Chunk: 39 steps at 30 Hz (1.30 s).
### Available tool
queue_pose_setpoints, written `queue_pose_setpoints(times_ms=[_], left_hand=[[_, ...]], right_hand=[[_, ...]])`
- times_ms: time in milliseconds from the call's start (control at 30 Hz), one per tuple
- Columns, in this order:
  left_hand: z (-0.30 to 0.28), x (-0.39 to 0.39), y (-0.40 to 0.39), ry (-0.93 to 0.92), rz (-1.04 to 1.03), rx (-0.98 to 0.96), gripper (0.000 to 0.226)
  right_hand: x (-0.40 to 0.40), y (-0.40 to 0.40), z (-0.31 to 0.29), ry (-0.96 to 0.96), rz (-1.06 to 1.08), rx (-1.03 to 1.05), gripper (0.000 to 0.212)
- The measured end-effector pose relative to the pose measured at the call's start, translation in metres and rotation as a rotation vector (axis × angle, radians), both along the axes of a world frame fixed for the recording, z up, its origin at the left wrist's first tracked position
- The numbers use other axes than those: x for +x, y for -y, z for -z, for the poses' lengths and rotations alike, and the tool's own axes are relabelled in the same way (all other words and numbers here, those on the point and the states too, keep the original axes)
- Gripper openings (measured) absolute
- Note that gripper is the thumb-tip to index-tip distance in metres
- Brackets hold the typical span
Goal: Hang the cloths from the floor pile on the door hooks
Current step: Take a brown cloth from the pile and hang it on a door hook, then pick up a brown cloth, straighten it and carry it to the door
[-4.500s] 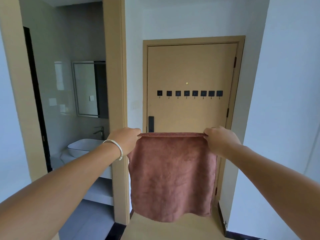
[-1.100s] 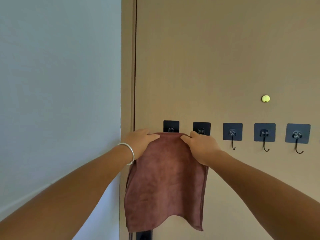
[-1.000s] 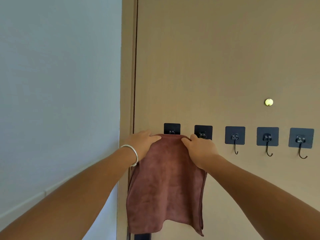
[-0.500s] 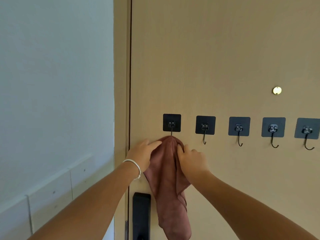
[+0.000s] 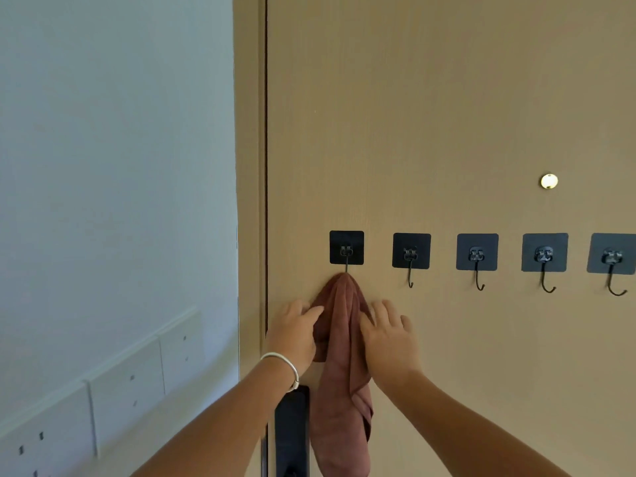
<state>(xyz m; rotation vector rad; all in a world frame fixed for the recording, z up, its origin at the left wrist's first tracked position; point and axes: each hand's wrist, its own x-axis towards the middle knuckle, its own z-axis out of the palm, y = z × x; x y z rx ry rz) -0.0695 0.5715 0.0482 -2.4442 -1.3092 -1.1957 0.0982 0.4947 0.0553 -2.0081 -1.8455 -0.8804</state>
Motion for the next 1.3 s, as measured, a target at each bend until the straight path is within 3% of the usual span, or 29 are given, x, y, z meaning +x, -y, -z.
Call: queue_pose_setpoints(times_ms=[100,200,300,467,567,700,900,1033,1200,1300], left_hand=[[0.004,-0.005,0.006,0.077,0.04,0.036,0.041],[0.017,0.0,0.007,0.027,0.071,-0.167,0.049],[0.029,0.007,0.009,0.096,0.096,-0.357,0.056],[0.038,0.009,0.015,0.066,0.222,-0.563,0.059],[0.038,0.003,0.03,0.046,0.162,-0.525,0.056],[0.028,0.008,0.072,0.16,0.104,-0.393,0.057],[0.04,0.03,0.143,-0.16,0.02,-0.05,0.054],[0.07,0.051,0.181,-0.276,0.041,-0.106,0.058],[0.101,0.084,0.216,-0.26,0.262,-0.278,0.059],[0.122,0.105,0.228,-0.352,0.387,-0.323,0.063]], right_hand=[[0.002,0.01,0.011,0.019,-0.114,0.053,0.058],[-0.004,0.008,0.024,-0.034,-0.141,-0.108,0.068],[-0.01,0.004,0.033,-0.161,-0.126,-0.21,0.078],[0.0,0.002,0.048,-0.09,-0.124,-0.361,0.084],[0.008,0.018,0.051,-0.182,-0.11,-0.276,0.071],[0.012,0.061,0.051,-0.383,-0.154,-0.103,0.056],[0.032,0.139,0.074,-0.504,-0.084,-0.07,0.057],[0.053,0.19,0.098,-0.558,0.023,-0.125,0.057],[0.073,0.247,0.128,-0.669,0.211,-0.147,0.057],[0.075,0.272,0.149,-0.714,0.351,-0.157,0.057]])
